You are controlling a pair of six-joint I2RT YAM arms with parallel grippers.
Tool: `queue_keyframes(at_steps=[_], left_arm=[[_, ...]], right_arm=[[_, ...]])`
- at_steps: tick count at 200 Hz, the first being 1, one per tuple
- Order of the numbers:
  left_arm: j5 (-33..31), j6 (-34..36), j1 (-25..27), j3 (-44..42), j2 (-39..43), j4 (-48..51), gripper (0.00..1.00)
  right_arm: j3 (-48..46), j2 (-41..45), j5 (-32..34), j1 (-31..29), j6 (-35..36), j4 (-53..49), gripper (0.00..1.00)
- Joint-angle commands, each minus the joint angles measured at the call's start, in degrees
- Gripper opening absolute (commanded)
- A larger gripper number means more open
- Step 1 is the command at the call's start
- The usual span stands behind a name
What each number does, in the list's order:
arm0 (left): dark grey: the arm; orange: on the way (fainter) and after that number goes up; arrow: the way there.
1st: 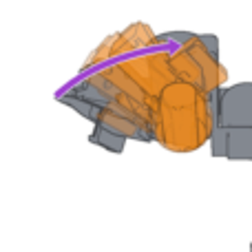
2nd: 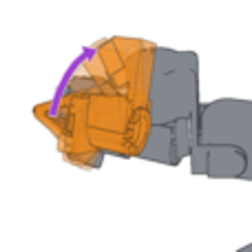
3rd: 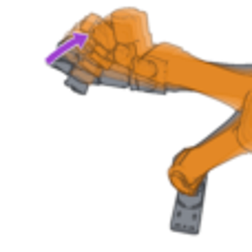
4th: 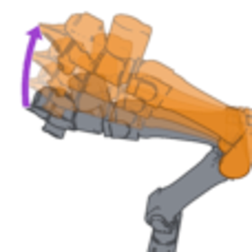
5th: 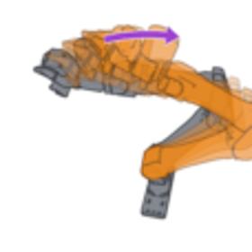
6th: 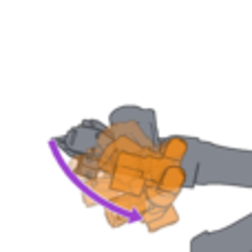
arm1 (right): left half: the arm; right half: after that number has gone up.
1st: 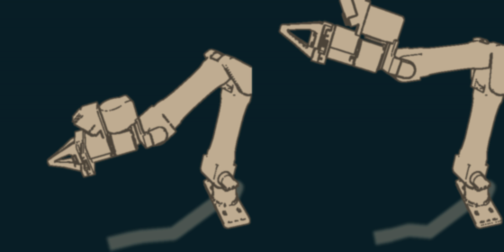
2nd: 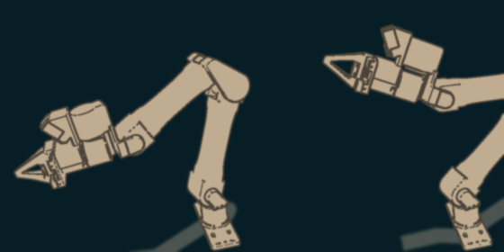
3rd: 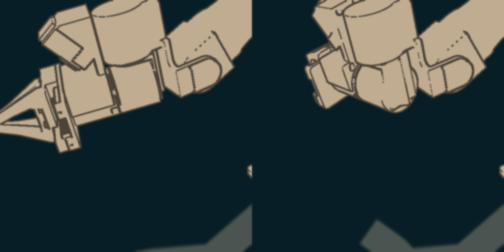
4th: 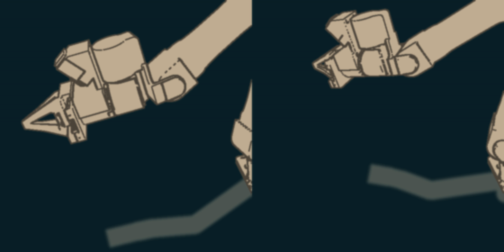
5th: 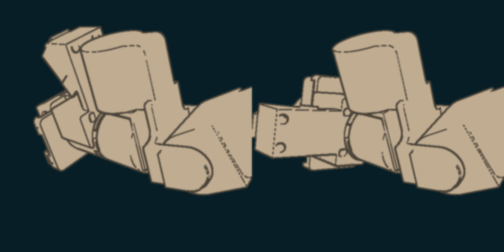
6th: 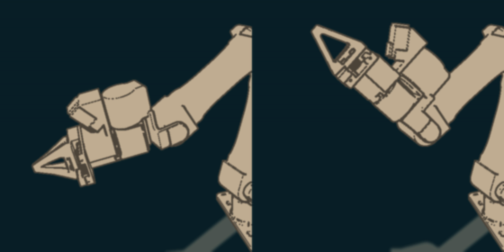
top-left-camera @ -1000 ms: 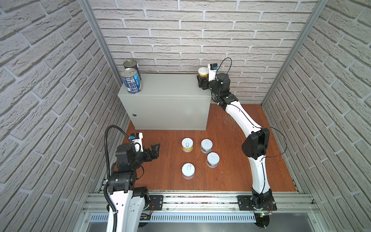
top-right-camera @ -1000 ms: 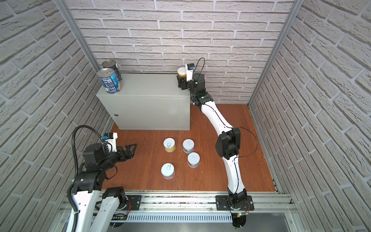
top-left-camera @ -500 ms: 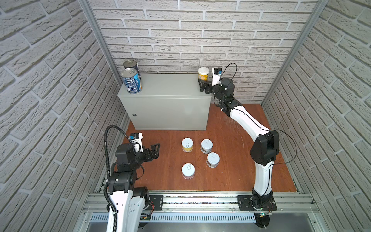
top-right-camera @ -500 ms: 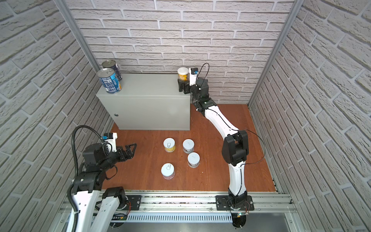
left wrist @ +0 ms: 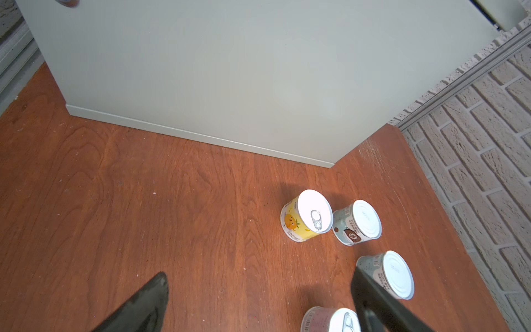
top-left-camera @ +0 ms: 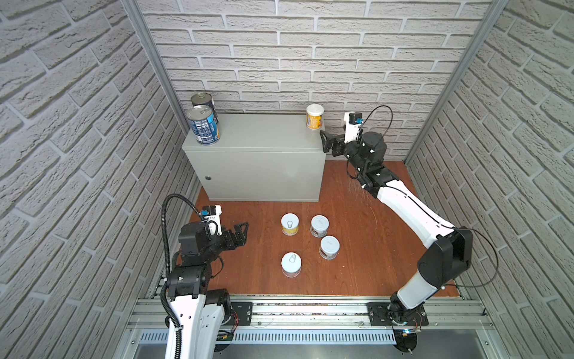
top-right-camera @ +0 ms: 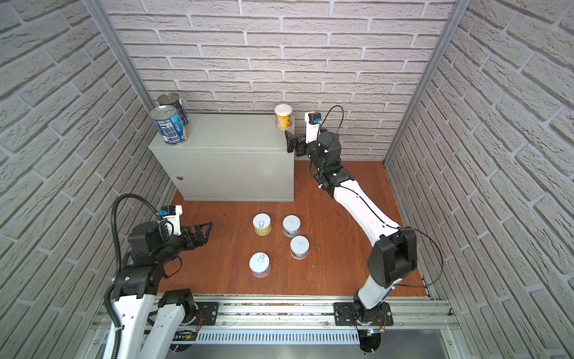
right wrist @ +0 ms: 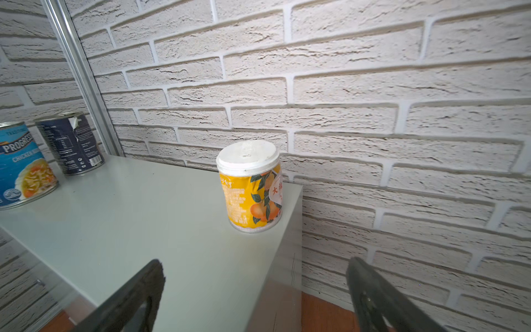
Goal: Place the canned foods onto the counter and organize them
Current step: 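Pull the right gripper back down toward the small floor cans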
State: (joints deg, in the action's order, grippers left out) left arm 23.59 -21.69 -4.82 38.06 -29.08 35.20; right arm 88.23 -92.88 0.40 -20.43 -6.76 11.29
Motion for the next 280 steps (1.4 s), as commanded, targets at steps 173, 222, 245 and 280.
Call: queue_keyframes(at_steps=[173, 222, 245, 280], left_arm=[[7.26, -1.33, 2.78, -1.63, -2.84, -5.36, 0.98], [2.76, -0.89, 2.67, 0.26, -4.89, -3.41, 0.98], [-0.23, -0.08, 3.17, 1.91, -7.12, -1.72, 0.98], [-8.03, -2.02, 7.49, 3.49, -11.54, -1.6, 0.98]], right_arm=[[-28.89, 30.91, 7.33, -10.77, -10.41, -42.53, 0.97], [-33.19, 29.86, 9.67, -16.98, -14.36, -50.49, 0.97], [-34.41, 28.69, 9.44, -18.08, -15.91, -52.51, 0.97], [-37.24, 27.02, 8.53, -20.12, -18.26, -49.62, 0.97]])
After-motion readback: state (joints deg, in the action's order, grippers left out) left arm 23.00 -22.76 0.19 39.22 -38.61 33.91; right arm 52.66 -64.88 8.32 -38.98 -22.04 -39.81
